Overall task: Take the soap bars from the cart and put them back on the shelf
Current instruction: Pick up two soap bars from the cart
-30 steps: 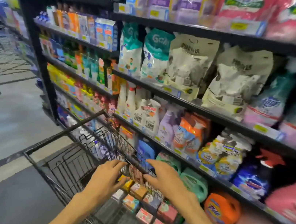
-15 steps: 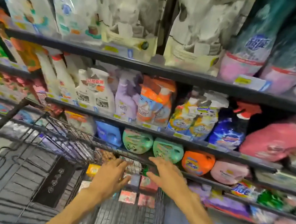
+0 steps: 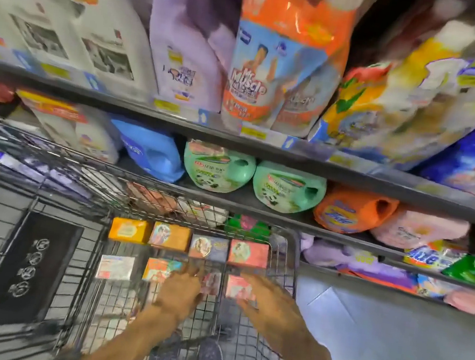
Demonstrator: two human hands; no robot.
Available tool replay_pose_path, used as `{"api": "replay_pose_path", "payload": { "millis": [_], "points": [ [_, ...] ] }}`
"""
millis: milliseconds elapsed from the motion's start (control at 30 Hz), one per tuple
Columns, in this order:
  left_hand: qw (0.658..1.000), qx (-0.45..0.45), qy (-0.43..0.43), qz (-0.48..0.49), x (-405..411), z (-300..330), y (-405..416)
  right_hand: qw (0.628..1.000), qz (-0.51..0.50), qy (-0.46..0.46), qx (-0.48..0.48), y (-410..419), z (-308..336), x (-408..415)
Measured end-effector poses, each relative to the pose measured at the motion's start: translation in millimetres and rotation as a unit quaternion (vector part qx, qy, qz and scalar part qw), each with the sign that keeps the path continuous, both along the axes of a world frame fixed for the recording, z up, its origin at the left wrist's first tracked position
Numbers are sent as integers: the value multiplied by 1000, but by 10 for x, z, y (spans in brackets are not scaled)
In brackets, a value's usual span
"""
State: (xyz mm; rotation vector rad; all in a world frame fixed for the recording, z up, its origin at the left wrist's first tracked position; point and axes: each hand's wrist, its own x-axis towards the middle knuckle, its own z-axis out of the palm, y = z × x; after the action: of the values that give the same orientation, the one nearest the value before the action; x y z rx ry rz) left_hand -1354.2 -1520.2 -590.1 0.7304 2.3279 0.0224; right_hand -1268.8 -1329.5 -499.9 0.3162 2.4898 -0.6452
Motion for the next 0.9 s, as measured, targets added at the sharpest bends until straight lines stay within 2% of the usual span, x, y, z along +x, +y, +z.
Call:
{"api": "replay_pose_path", "payload": {
  "millis": [233,500,633,733,867,900],
  "points": [
    [990,-83,51,-104,8,-871,34,999,22,-24,29,-108,-663,93],
    [986,-98,71,-117,-122,-943,161,999,17,-30,23,-167,-768,177],
    [991,-76,52,-102,-107,-930,136,998,27,-29,47,-148,-839,101],
    [990,-42,74,-108,-57,-914,35,998,10,-36,58,-142,-957,8],
    [988,31,98,-119,45,-893,-151,988,58,-52,136,-114,-1127,-102],
    [989,50,94,-103,49,-883,-206,990,9,-74,120,-149,-1113,-111]
  ]
}}
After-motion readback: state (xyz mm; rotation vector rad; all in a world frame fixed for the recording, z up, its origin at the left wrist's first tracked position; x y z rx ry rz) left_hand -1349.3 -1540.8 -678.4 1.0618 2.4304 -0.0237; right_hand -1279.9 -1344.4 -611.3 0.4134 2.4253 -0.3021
